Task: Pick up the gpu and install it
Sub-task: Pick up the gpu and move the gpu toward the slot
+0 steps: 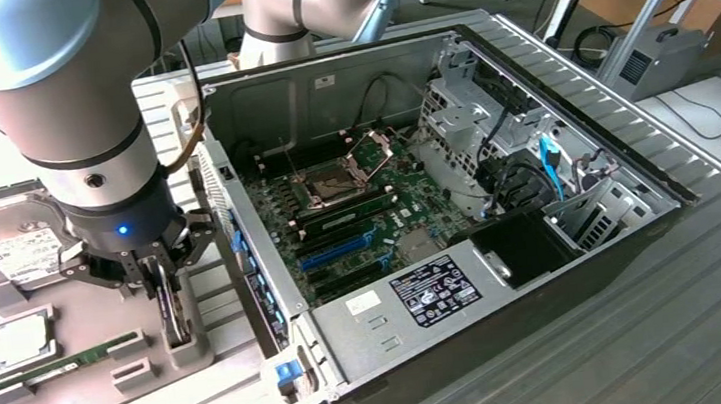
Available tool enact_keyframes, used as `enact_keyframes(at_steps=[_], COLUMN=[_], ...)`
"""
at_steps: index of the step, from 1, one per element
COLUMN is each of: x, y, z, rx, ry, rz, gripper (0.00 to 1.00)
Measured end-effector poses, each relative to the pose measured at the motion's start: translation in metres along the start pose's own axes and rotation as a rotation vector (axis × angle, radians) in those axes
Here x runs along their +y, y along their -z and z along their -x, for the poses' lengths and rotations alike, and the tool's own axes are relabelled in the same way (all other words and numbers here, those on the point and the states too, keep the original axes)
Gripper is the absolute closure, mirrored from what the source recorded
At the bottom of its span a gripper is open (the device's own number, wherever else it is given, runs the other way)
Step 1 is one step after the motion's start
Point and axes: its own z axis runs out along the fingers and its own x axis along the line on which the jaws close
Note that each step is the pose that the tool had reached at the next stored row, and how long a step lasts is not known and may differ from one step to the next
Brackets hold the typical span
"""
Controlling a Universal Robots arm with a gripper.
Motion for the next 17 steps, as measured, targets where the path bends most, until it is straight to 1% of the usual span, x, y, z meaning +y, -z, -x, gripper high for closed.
enact_keyframes(at_steps=[10, 12, 15, 17], x=[0.0000, 0.0000, 0.0001, 0.0001], y=[0.0000, 0.0000, 0.0000, -0.0001], z=[0.0000, 0.0000, 0.0000, 0.0000], rx=[0.0000, 0.0002, 0.0013, 0.0014], ry=[0.000, 0.006, 0.029, 0.031], rz=[0.0000, 0.0001, 0.0006, 0.0007], gripper=[0.73, 0.73, 0.73, 0.73])
